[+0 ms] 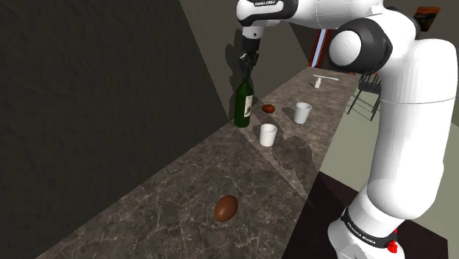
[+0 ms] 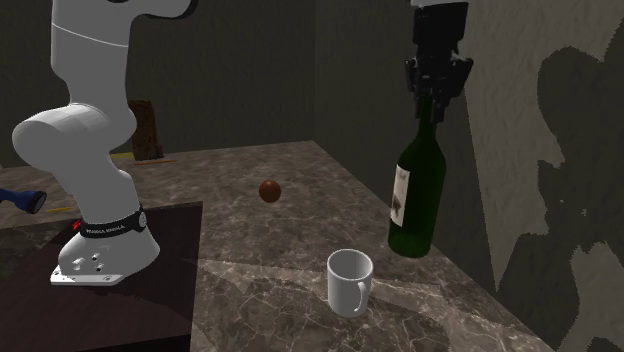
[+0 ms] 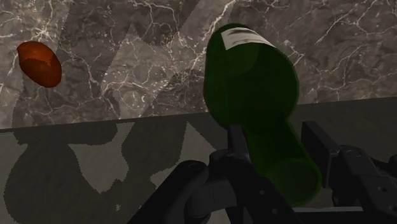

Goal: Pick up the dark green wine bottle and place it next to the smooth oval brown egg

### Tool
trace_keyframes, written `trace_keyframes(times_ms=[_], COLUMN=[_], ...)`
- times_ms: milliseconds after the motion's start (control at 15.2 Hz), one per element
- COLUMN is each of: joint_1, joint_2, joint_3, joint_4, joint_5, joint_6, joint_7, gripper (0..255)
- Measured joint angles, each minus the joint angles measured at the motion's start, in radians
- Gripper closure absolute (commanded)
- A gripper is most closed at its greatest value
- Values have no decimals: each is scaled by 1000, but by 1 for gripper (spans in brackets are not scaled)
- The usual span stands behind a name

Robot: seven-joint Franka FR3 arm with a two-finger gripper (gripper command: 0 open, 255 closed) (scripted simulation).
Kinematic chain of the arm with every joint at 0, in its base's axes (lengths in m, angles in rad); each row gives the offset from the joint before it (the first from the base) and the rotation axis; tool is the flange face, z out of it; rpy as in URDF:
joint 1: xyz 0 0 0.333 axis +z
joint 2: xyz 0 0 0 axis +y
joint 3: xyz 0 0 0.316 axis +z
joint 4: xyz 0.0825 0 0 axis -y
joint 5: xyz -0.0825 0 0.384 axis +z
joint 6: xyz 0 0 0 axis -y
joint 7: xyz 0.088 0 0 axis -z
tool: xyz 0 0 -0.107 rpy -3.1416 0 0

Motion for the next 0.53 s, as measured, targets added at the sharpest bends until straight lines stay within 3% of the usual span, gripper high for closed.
trace_keyframes(times_ms=[528], joint_1=[-10], joint_2=[27], joint_3=[0], joint_4=[145], joint_5=[5], joint_6=[-118], joint_7=[5], gripper=[255])
